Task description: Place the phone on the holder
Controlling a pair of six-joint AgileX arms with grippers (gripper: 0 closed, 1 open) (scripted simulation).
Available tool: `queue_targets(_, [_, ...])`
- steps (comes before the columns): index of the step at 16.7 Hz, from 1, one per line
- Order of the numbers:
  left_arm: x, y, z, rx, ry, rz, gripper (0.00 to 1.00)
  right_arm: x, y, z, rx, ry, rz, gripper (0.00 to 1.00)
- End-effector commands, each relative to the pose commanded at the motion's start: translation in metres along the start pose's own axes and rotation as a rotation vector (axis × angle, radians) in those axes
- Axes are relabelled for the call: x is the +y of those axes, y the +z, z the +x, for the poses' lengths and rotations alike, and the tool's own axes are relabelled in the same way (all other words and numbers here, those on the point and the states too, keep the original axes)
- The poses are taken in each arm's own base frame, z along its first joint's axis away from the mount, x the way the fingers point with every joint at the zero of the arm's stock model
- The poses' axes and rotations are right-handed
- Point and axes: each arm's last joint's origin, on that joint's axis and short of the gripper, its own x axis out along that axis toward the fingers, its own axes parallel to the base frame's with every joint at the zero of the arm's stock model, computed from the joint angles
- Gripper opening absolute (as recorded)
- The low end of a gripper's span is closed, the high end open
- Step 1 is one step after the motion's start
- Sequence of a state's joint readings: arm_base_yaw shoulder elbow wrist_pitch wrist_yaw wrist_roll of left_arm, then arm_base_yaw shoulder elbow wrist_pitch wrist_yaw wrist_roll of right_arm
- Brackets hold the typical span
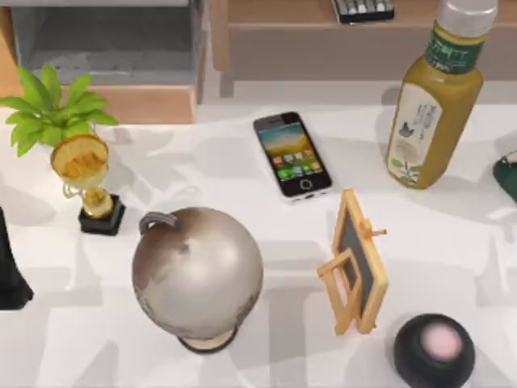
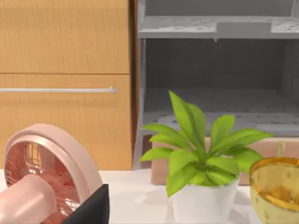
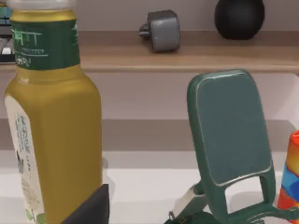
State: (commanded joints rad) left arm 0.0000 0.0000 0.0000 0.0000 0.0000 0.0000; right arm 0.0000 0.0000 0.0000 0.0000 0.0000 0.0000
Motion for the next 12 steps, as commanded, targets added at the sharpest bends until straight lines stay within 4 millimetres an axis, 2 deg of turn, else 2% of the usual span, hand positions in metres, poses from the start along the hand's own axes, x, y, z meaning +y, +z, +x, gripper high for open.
queue_targets(3, [0.0, 0.0, 0.0, 0.0, 0.0, 0.0, 1.0, 0.0, 0.002, 0.0, 0.004, 0.006, 0.001, 1.0])
queue_targets(5, [0.0, 0.0, 0.0, 0.0, 0.0, 0.0, 1.0, 0.003, 0.012, 0.0, 0.026, 0.033, 0.008, 1.0])
queue_targets(9, [0.0, 0.0, 0.0, 0.0, 0.0, 0.0, 1.0, 0.013, 0.054, 0.007, 0.141, 0.135, 0.034, 1.0])
queue_targets(12, [0.0, 0.0, 0.0, 0.0, 0.0, 0.0, 1.0, 0.026, 0.093, 0.026, 0.303, 0.225, 0.05, 1.0])
